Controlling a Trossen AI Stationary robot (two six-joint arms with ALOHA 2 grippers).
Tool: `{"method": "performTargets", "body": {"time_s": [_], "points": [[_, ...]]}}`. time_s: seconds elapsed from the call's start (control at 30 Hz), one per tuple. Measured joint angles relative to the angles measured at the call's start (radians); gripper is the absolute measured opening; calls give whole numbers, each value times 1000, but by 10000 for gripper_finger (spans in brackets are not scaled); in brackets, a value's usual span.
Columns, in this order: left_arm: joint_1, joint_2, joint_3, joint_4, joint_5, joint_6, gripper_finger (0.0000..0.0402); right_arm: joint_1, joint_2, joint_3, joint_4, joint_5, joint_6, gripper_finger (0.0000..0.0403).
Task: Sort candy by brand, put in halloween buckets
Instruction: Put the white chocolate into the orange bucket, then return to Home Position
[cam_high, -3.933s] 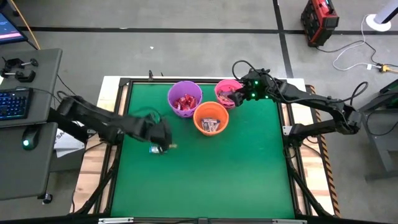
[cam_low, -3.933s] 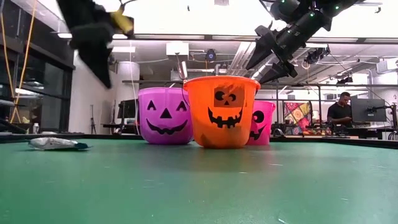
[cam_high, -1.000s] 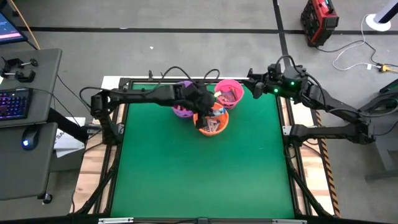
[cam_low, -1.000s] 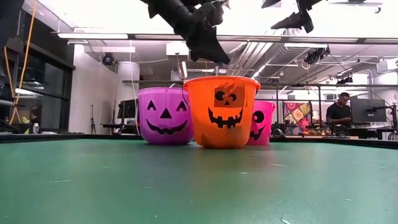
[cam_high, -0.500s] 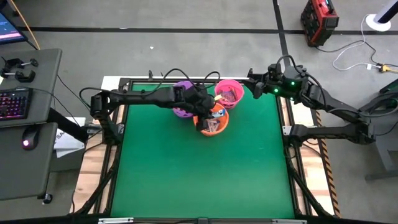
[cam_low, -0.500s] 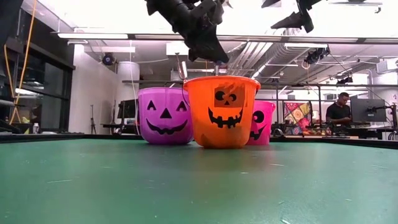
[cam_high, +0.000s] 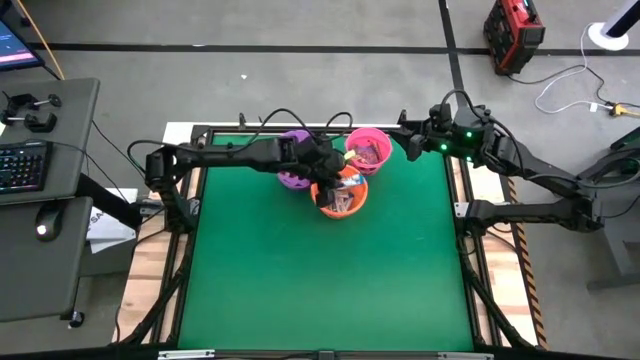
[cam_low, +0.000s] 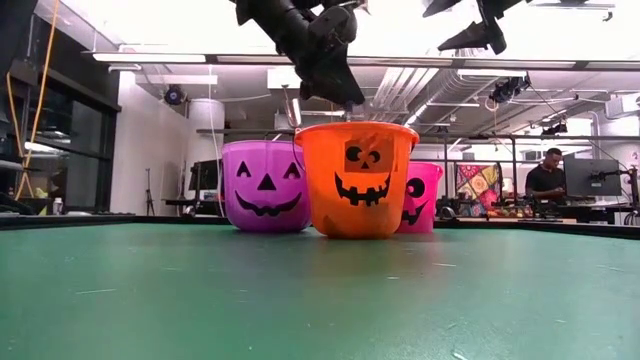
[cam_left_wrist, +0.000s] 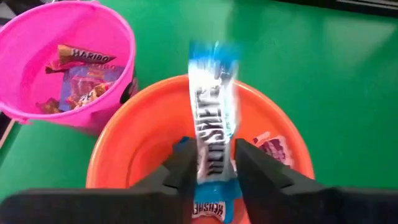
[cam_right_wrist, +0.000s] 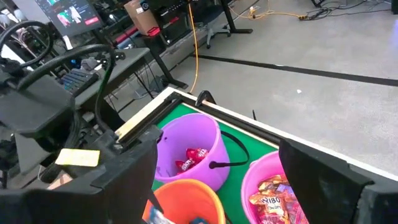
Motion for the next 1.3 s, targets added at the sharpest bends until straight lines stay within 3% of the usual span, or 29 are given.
{"method": "performTargets", "body": {"time_s": [0.2,0.43,0.7,0.8,1.07,1.13,1.2,1.3], "points": [[12,0,0,0,0,-15,153,0,0,0,0,0,-2,330],[14,-21,-1,-17,1,-41,175,0,0,0,-1,0,-2,330],[101,-282,-46,39,-7,-34,166,0,2,0,-47,0,-57,330],[114,-413,-177,195,8,-72,144,1,2,0,-67,-31,-103,330],[30,-731,-720,754,8,-271,17,4,2,0,-7,-204,5,329],[17,-795,-835,875,2,-315,7,20,2,0,-7,-223,-26,322],[11,-853,-940,977,-17,-354,11,44,2,0,-5,-235,-64,300],[1,-926,-1075,1074,-63,-405,4,87,2,0,-5,-246,-65,234]]}}
